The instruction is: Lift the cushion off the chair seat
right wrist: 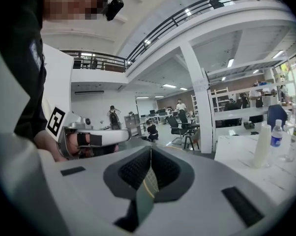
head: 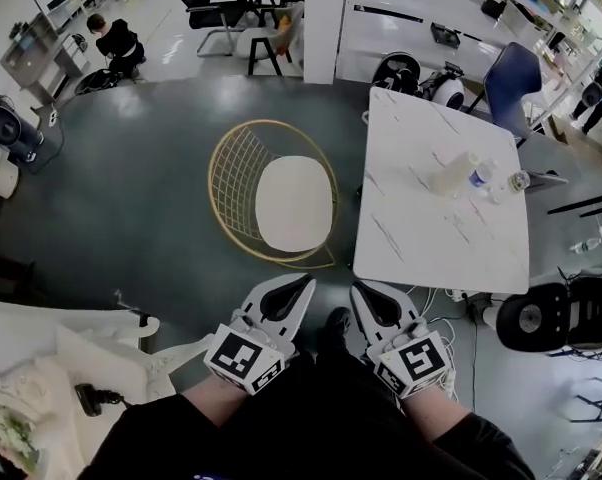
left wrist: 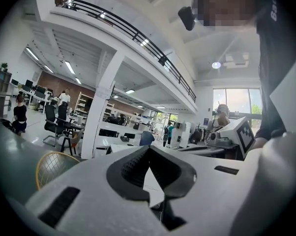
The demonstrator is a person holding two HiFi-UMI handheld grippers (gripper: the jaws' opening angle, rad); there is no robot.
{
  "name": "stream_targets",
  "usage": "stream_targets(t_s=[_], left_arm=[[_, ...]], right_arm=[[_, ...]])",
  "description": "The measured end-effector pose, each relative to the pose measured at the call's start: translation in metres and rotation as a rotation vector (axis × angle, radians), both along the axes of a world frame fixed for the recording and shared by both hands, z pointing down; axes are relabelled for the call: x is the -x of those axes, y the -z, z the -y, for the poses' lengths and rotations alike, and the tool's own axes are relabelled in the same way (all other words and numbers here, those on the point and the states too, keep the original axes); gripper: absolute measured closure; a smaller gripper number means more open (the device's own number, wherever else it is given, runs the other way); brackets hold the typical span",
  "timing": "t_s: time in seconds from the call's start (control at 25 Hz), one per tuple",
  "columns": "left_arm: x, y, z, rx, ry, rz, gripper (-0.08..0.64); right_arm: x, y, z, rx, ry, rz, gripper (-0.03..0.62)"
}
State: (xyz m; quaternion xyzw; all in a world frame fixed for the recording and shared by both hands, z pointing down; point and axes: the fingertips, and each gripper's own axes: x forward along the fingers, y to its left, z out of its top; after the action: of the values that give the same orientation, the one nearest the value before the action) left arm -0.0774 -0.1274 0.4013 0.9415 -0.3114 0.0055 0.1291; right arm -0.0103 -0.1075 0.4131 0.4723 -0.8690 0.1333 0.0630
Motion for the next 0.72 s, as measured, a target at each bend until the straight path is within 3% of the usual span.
stream_targets(t_s=[0.48,0.72], left_arm=[[0.006,-0.012,0.059,0.053,0.157,0.041,0.548],[0.011,-0.03,0.081,0.07,0.214,0.063,0.548]], right_arm=[[0.015,-0.012,0.068,0.034,0.153,0.073,0.565],[0.018,-0.034,0.094,0.069,0.177,0.084,0.565]])
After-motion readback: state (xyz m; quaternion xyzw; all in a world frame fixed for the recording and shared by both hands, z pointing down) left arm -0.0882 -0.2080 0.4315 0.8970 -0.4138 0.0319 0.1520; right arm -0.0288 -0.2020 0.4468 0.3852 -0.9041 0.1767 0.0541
